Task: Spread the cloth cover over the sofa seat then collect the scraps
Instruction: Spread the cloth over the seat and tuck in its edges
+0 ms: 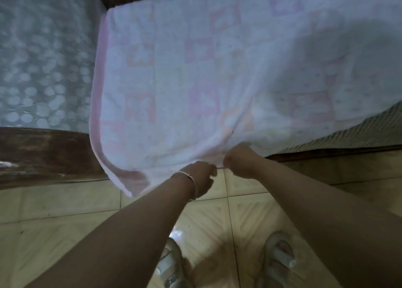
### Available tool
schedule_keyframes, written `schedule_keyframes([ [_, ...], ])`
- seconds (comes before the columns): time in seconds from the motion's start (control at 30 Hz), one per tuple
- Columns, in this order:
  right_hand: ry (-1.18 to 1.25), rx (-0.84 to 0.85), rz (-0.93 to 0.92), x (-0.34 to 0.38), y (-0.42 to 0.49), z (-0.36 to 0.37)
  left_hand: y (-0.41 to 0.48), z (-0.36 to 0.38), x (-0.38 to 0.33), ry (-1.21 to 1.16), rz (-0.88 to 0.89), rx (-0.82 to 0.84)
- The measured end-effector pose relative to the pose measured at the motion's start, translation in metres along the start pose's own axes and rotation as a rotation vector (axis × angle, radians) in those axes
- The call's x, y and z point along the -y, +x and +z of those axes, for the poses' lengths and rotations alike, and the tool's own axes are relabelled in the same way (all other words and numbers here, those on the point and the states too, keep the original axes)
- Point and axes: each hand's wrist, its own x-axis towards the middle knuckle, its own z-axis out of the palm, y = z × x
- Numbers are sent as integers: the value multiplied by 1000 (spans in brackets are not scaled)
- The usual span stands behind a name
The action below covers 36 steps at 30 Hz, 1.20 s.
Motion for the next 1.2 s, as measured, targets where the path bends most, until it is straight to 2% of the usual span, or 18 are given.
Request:
schedule_keyframes([
  [0.13, 542, 45, 252, -72, -22, -16, 22, 11, -82, -198, 99, -84],
  [0.2, 773, -61, 367, -111, -30, -26, 34, 13, -119, -437, 65, -127],
  [0.27, 1011, -217, 473, -150, -30, -38, 45, 9, -157, -776, -7, -164],
  [0.33, 1260, -348, 547, -181, -30, -54, 56, 2, -192, -933, -12, -317],
  [0.4, 1506, -454, 531, -197, -33, -69, 63, -8, -218, -819, 57, -500],
  [0.47, 1702, -568, 436, -211, -37, -84, 69, -19, -242, -634, 192, -588],
  [0.57, 1934, -617, 320, -223, -42, -100, 80, -27, -263, -387, 295, -590],
  [0.67, 2176, -584, 229, -229, -41, -110, 88, -23, -275, -366, 319, -496],
  [0.73, 2238, -539, 196, -234, -38, -114, 92, -18, -282, -380, 239, -453],
  [0.8, 2213, -465, 165, -239, -38, -120, 101, -14, -290, -500, 102, -423],
  [0.9, 2095, -364, 65, -245, -36, -128, 114, -17, -300, -977, -84, -426],
  [0.97, 2054, -362, 60, -249, -34, -130, 121, -20, -306, -1318, -172, -442],
  [1.1, 1904, -473, 341, -259, -38, -119, 124, -31, -320, -1993, -401, -407],
  [1.2, 1884, -502, 362, -264, -46, -116, 125, -39, -318, -2227, -566, -432],
])
